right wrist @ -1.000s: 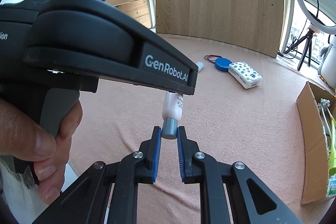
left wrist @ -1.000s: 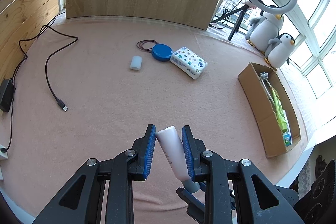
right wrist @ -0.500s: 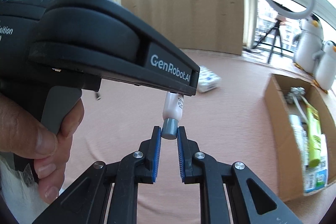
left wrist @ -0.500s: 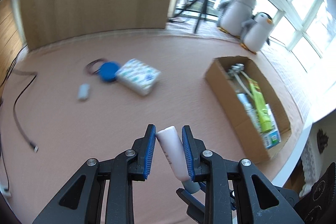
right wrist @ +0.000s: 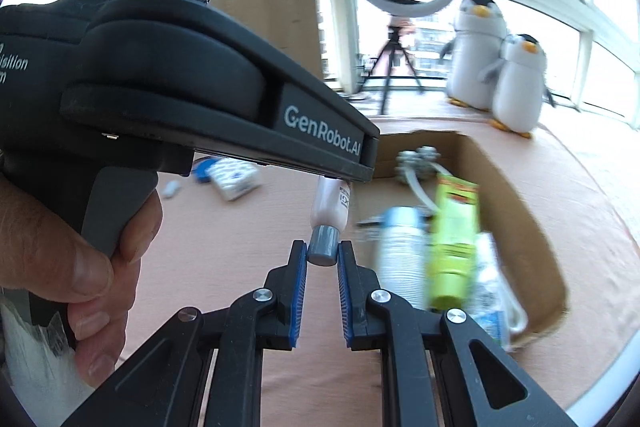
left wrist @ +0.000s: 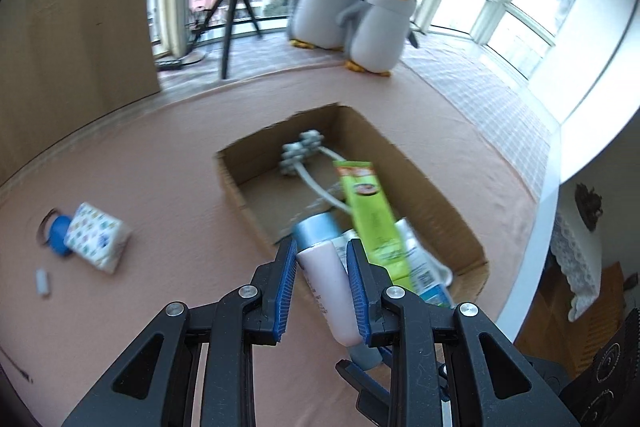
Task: Organize objects
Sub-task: 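Carry the white bottle with the right gripper over the box, then drop the white bottle into the box by opening the right gripper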
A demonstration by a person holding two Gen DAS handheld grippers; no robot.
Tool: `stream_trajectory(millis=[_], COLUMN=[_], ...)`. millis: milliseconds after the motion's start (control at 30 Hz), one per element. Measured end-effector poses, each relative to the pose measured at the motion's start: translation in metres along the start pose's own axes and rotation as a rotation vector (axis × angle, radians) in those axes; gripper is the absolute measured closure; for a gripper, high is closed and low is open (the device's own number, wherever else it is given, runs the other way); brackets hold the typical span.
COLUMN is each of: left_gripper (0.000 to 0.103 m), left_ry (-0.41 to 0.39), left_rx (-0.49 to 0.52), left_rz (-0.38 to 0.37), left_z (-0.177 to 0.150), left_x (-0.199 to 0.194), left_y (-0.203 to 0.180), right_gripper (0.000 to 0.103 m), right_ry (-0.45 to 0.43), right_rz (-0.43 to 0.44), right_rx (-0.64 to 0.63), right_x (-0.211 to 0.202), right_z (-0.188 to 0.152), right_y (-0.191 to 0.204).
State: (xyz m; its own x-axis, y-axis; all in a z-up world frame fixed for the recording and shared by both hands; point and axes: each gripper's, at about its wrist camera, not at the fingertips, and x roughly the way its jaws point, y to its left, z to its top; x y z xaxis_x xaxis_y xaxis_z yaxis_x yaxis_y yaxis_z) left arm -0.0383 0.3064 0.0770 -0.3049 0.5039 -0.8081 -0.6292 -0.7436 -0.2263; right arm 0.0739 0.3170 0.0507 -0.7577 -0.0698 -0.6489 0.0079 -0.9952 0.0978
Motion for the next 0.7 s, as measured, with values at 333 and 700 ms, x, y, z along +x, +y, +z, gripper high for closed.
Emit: stream_trajectory(millis=[333,700], left_gripper=[0.058,0.025], left_ry=[0.007,-0.087], left_rx=[0.073,-0.055], left_rz=[-0.022,0.149], left_z=[0.014,0.0], left_x=[0.03,-0.003], left_y=[-0.043,0.038], right_gripper=[0.089,0.07], right_ry=[0.003,0.001], right_rz=[-0.141,-0.147], right_rx=[0.085,0.091], right_x=[-0.02,-0.01], right_z=[-0.011,-0.005], right_y=[-0.045,-0.038])
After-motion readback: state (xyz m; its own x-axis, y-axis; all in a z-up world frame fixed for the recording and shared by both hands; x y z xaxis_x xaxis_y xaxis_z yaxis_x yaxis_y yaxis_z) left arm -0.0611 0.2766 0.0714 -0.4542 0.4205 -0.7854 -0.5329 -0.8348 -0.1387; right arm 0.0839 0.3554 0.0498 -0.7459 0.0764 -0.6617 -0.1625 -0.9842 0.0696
